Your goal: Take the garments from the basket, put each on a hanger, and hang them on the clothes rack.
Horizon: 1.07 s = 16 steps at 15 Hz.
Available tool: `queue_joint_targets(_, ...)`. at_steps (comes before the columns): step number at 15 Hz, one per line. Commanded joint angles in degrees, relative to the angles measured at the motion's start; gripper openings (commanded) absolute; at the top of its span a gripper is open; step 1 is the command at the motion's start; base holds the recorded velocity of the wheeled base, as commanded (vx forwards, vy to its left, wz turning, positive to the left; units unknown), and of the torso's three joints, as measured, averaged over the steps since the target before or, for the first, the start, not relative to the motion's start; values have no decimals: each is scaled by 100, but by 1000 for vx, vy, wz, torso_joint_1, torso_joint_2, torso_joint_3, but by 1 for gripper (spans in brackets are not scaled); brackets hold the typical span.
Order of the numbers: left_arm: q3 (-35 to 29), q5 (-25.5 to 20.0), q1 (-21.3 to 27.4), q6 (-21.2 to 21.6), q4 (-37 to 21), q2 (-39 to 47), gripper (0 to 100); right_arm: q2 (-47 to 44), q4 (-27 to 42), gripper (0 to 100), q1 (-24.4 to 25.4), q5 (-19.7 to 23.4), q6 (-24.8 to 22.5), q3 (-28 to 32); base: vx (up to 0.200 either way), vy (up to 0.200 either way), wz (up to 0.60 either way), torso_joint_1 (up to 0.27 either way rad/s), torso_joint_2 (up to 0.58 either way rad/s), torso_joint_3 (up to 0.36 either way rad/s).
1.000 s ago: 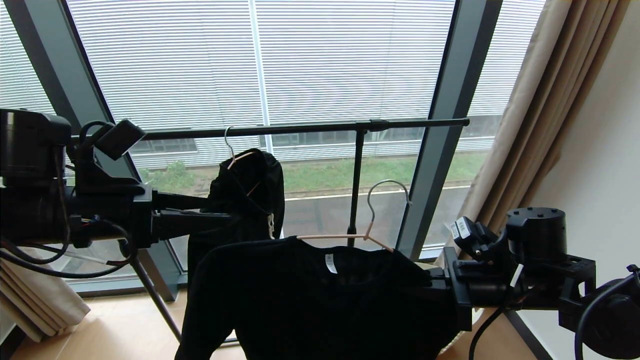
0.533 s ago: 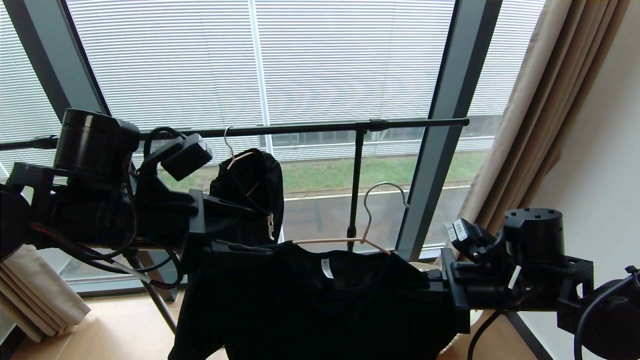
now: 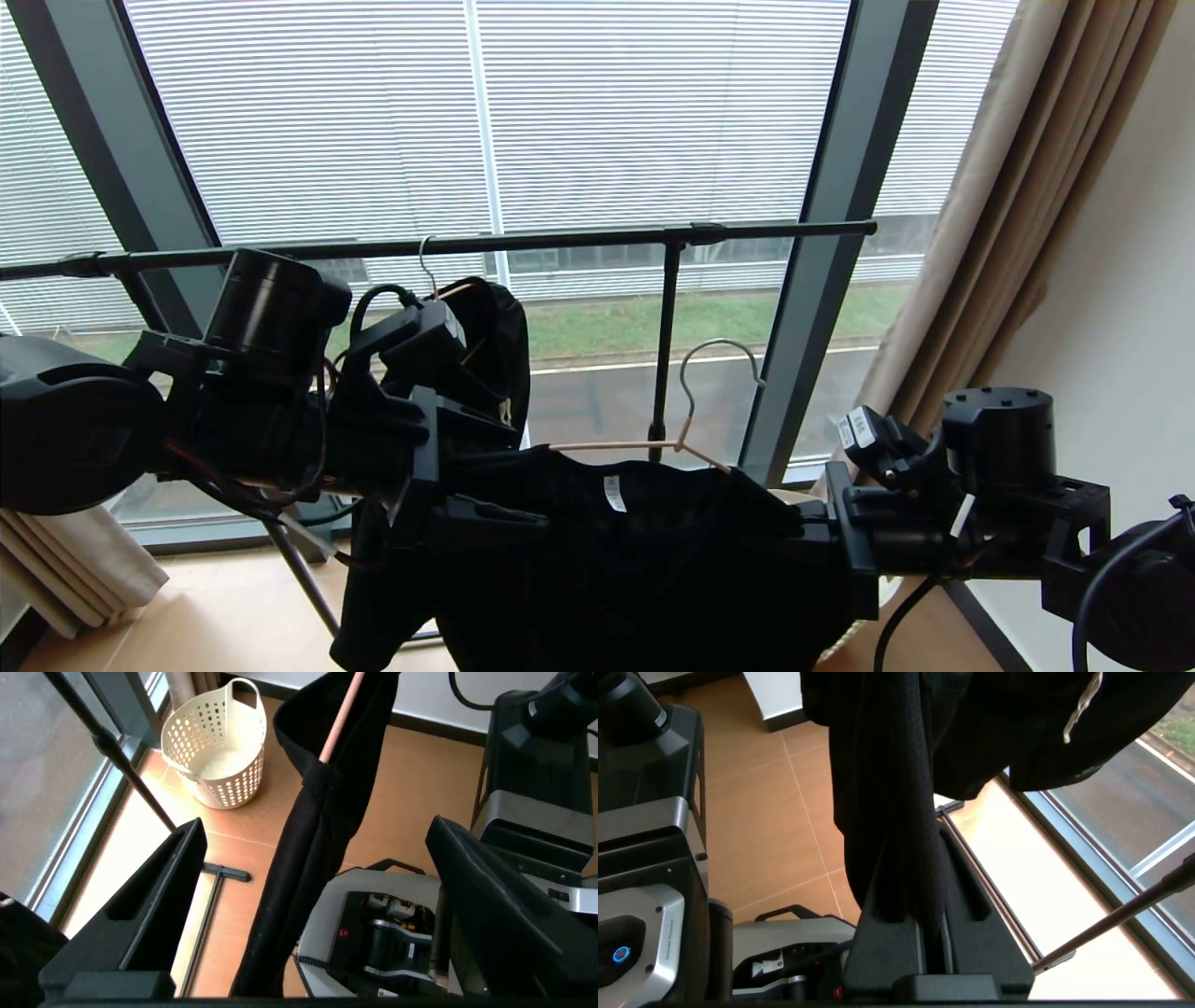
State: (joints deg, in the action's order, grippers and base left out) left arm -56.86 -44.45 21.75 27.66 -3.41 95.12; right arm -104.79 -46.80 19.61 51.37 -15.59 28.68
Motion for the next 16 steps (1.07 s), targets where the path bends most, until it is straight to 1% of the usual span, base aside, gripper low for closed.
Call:
queue_joint_targets(1, -10, -3, 40, 3, 7, 156, 100, 29, -5, 0, 51, 4, -5, -3, 0, 0, 0, 0, 0, 0)
queue_joint_targets(4, 17, -3, 66, 3, 16, 156, 100, 82, -5, 0, 69, 4, -84, -12, 0, 0, 0, 0, 0, 0)
queue_joint_targets(9, 96, -3, 66, 11, 16, 156, 100, 231, -13, 0, 69, 4, -84, -74, 0, 0, 0, 0, 0, 0)
queue_joint_targets(10, 122, -3, 66, 20, 16, 156, 0, 222, -13, 0, 69, 4, -84, -74, 0, 0, 0, 0, 0, 0)
queue_joint_targets(14, 228, -11, 58, 73, 69, 129, 0, 169, -22, 0, 69, -4, -76, -30, 0, 0, 0, 0, 0, 0)
queue_joint_targets(16, 377, -20, 31, 90, 350, 103, 0, 143, -224, 0, 34, -13, -67, -30, 0, 0, 0, 0, 0, 0)
